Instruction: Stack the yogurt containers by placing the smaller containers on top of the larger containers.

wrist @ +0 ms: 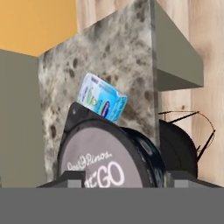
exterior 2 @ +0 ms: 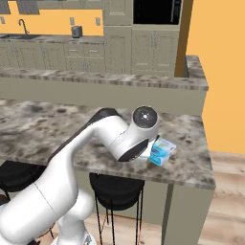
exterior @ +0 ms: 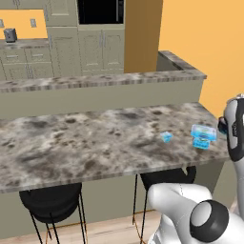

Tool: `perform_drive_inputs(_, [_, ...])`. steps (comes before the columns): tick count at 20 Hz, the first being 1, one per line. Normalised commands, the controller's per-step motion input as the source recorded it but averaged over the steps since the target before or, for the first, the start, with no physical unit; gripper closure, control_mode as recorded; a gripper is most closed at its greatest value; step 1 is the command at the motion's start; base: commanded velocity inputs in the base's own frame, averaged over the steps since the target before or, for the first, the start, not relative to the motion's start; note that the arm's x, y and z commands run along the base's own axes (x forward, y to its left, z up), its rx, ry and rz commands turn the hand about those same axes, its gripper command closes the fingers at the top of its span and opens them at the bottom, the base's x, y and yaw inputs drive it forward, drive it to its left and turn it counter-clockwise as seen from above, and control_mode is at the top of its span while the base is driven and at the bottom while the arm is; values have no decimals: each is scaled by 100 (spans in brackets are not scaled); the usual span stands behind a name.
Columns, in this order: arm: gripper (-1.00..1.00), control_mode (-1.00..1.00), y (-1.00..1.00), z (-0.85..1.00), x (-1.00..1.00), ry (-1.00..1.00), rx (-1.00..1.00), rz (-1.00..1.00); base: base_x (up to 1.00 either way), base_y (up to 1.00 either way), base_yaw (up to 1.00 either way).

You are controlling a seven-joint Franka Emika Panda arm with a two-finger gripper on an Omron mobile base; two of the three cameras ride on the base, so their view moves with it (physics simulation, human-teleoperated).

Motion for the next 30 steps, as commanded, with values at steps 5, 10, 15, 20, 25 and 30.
perform_drive_inputs(5, [100,-100,0,-20,23,-7,0,0,0,0,0])
perform_drive_inputs(10, [100,-100,-3,-24,25,-3,0,0,0,0,0])
perform_drive_inputs(15, [100,-100,-24,-23,35,0,2,1,0,0,0])
perform_drive_inputs(20, [100,-100,-35,-14,38,-2,4,0,0,0,0])
perform_drive_inputs(25, [100,-100,-14,-3,26,-5,2,0,0,0,0])
perform_drive_inputs(30, [100,-100,0,-10,11,-5,0,0,0,0,0])
